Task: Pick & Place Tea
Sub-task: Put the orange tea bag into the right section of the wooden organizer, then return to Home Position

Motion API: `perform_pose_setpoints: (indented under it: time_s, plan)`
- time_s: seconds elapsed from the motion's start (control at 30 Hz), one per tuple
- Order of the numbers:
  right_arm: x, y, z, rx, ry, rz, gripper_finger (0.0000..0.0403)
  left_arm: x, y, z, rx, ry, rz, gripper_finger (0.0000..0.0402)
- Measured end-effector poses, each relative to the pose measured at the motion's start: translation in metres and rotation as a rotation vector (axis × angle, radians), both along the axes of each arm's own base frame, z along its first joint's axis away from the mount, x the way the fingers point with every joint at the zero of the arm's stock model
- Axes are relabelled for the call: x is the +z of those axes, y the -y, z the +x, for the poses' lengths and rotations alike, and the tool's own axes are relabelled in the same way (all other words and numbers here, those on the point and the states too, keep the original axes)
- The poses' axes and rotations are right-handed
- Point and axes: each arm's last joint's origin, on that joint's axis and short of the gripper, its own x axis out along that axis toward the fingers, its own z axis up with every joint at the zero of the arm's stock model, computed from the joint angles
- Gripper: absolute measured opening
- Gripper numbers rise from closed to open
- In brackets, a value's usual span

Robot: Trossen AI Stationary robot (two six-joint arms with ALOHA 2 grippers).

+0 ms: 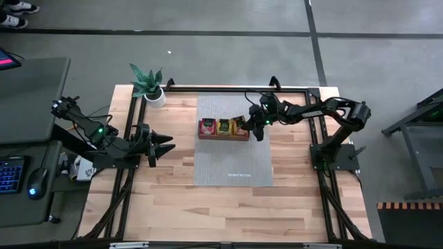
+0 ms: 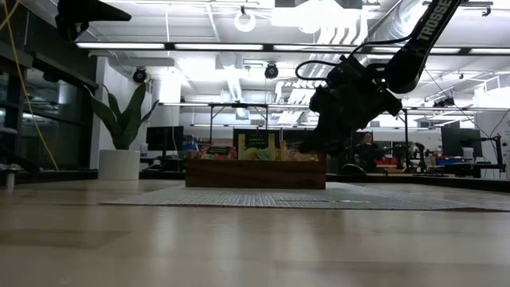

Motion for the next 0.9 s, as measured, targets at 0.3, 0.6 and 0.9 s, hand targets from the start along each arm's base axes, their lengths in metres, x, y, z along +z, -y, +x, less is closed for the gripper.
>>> perform_pose_setpoints:
  time_s: [0.3,0.6,0.9]
  plan:
    - [0.0,-0.001,0.0,0.011,0.004,0.049,0.0114,0.0,0.0,0.0,0.0,0.0,0.0,0.0214]
    - [0.039,0.007,0.012,0.013,0.104,-0.012,0.0162,0.0,0.0,0.0,0.0,-0.001,0.001,0.0214]
    - [0.063,0.015,0.027,-0.095,0.101,-0.144,0.0163,0.0,0.0,0.0,0.0,-0.001,0.0,0.0214]
